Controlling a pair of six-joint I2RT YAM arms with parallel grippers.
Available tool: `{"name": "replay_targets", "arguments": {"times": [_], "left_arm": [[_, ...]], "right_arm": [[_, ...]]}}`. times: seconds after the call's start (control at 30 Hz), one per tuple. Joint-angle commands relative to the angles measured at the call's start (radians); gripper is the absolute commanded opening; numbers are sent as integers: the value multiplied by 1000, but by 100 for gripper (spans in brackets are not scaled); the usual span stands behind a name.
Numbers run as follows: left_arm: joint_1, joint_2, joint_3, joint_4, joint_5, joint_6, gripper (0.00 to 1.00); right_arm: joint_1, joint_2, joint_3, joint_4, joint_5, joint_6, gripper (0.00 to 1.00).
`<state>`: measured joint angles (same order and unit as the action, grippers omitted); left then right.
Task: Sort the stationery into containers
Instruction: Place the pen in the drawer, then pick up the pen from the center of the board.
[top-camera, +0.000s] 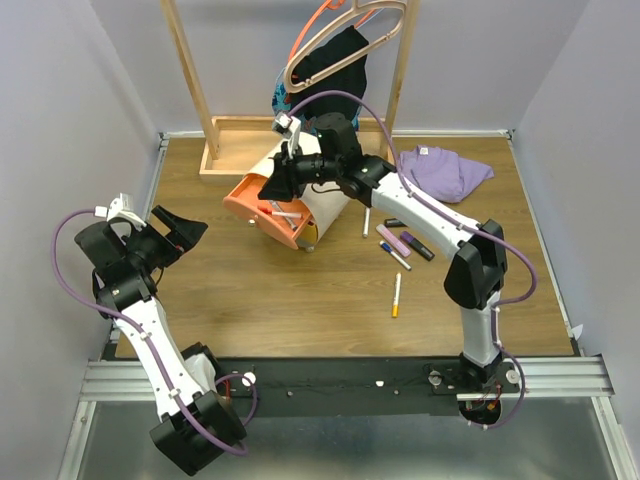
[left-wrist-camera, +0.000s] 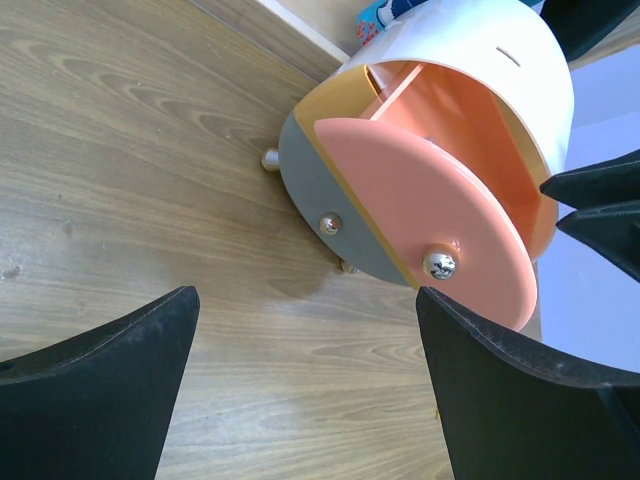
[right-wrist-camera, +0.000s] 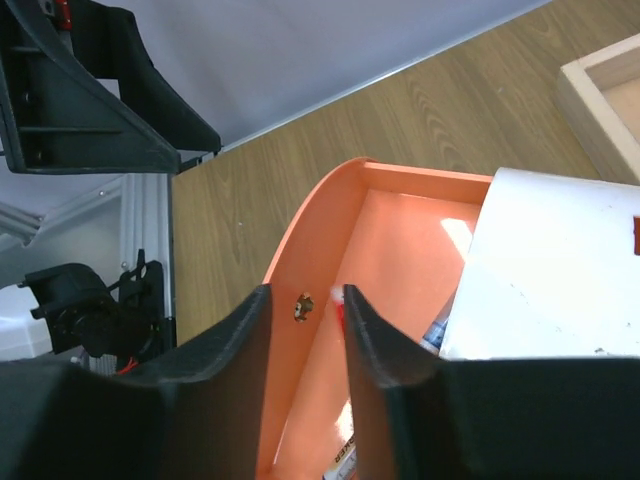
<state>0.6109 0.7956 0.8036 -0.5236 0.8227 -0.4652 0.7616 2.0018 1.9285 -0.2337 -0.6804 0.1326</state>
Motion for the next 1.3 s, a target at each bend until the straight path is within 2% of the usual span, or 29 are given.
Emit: {"name": "replay_targets", "arguments": {"times": [0.0, 0.13, 0.2, 0.3, 0.33, 0.47, 0.6, 0.77, 0.87, 0.97, 1.27], "left_arm": [[-2, 8, -18, 39, 13, -18, 99], [-3, 20, -14, 60, 18, -33, 99], [-2, 25, -3, 60, 18, -32, 99], [-2, 30, 16, 59, 20, -24, 99], [-2, 31, 20, 59, 20, -20, 99], [-2, 36, 11, 69, 16, -23, 99], [0, 40, 3, 79, 13, -33, 99], [-2, 48, 20, 57, 4, -9, 99], [-2, 48, 26, 43, -5, 2, 99], [-2, 40, 28, 24, -16, 16, 99], [4, 28, 37, -53, -48, 85, 99]], "right_arm": [[8, -40, 29, -7, 58, -1, 45], [-2, -138, -9, -84, 113, -83, 47], [-22, -234, -101, -105, 154, -123, 47], [-114, -346, -242, -139, 215, -93, 48], [-178, -365, -270, -153, 235, -81, 48], [-313, -385, -364, -245, 445, -19, 46], [-373, -313, -378, -312, 524, 53, 44], [-386, -197, -388, -296, 568, 125, 41], [-386, -103, -352, -315, 619, 171, 38], [-387, -34, -292, -331, 648, 193, 39], [-390, 189, -135, -345, 653, 233, 40]]}}
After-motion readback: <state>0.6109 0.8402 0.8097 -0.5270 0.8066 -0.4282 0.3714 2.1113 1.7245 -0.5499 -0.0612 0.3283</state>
